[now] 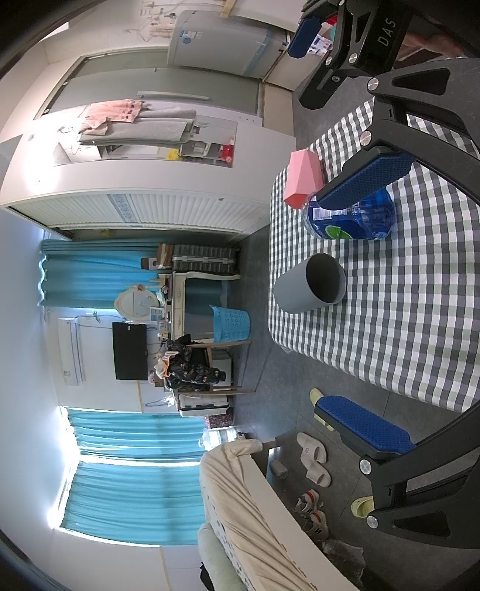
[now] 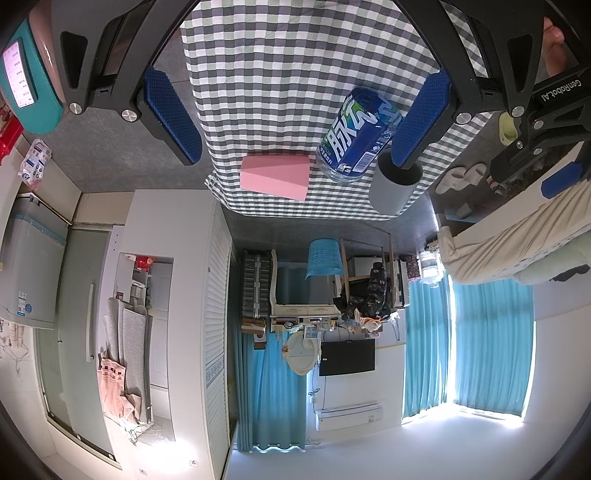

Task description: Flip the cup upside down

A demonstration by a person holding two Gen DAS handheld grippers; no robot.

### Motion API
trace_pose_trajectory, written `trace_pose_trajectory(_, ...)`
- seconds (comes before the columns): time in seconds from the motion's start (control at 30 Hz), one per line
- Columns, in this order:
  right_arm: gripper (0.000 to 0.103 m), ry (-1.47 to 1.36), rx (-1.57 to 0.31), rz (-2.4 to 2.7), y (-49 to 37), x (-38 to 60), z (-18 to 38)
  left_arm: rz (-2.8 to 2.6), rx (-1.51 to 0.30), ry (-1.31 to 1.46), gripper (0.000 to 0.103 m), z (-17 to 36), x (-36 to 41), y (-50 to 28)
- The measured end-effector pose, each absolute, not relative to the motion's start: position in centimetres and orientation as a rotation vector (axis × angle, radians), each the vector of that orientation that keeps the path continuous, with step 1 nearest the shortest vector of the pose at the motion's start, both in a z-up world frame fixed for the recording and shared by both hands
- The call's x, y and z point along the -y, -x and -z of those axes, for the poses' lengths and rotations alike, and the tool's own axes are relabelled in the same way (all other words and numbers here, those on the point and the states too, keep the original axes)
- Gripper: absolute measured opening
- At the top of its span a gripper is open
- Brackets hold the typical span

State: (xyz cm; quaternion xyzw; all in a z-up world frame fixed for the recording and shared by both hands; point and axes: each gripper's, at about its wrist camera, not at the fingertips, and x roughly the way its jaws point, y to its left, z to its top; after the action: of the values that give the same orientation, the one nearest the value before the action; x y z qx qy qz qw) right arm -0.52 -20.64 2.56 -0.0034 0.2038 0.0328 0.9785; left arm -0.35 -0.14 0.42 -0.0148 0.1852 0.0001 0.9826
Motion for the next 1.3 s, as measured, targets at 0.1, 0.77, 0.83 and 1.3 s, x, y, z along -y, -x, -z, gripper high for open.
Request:
trace_pose_trajectory(0.1,0.103,0.006,-0.41,-0.066,0.53,20.65,-2.56,0.0,-0.373,0.031,0.103,-0.44,0.13,0.34)
trace_pose_trajectory(0.77,0.103,0.006,-0.413,-0.067,0.43,20.61,-2.48,-0.001,-0.373,0.03,0.103,-0.41,0.16,0.35)
trace_pose_trajectory(0.83,0.103,0.006,-0.412,-0.067,0.44,20.62,-2.48,0.0,-0.373,0.03,0.103,-0.38,0.14,0.33)
trace_pose_trajectory(1.3,0.103,0.007,-0.416,-0.067,0.39,20.34,-2.14,-0.001,-0.373,0.03,0.103,-0.39,0.15,0.34)
